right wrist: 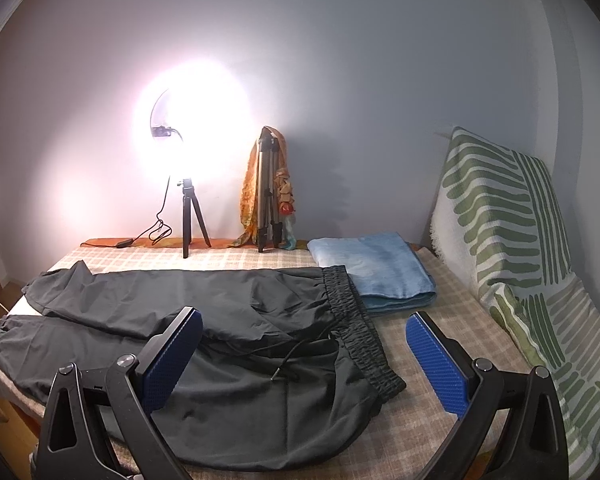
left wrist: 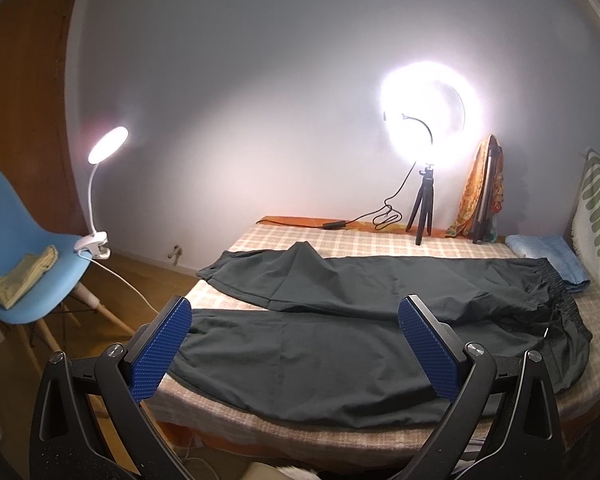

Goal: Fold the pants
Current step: 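Reach the left tool to the waistband while the right tool reaches the pant leg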

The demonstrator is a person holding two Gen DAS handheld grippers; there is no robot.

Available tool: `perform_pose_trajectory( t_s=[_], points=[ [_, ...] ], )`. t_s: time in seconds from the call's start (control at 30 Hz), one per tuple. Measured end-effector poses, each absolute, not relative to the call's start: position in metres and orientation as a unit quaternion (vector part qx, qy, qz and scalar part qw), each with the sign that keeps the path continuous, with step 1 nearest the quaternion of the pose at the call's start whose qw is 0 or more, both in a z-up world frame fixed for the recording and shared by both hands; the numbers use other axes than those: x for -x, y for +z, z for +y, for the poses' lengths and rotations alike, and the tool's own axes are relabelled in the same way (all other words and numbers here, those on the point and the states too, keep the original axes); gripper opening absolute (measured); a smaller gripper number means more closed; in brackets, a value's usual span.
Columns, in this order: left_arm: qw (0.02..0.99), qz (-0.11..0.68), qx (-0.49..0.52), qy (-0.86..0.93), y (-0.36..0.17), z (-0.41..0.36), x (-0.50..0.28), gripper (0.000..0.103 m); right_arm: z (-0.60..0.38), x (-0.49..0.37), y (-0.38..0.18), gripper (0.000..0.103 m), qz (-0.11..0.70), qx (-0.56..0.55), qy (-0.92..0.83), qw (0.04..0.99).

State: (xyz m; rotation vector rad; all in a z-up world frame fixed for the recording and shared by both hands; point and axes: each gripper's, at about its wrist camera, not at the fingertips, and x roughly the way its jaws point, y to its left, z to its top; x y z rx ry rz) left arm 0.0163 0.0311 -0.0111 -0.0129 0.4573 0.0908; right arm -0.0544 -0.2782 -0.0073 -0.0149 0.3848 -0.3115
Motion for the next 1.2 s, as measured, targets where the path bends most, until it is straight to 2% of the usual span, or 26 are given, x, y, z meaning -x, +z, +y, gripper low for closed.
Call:
perform_pose_trajectory(
  t_s=[0.63, 0.83, 0.93, 1.2],
  points=[
    [0.968, 0.244, 0.015, 0.057, -0.017, 0.11, -0.062, 0.102, -0.276, -0.023, 0.013, 0.103, 0.21, 0.032, -0.041, 0.976],
    [0.961, 0.272, 0.03, 0.05, -0.023, 0.14, -0.1, 0.102, -0.275, -0.057, 0.019, 0.103, 0.221, 0.039, 0.008, 0.974],
    [0.954, 0.294, 0.036, 0.048, -0.032, 0.152, -0.128, 0.094, -0.28, -0.075, 0.022, 0.103, 0.227, 0.024, 0.029, 0.973],
    [0.935, 0.349, 0.05, 0.03, -0.057, 0.172, -0.204, 0.094, -0.284, -0.138, 0.023, 0.103, 0.259, 0.03, 0.066, 0.963]
  ],
)
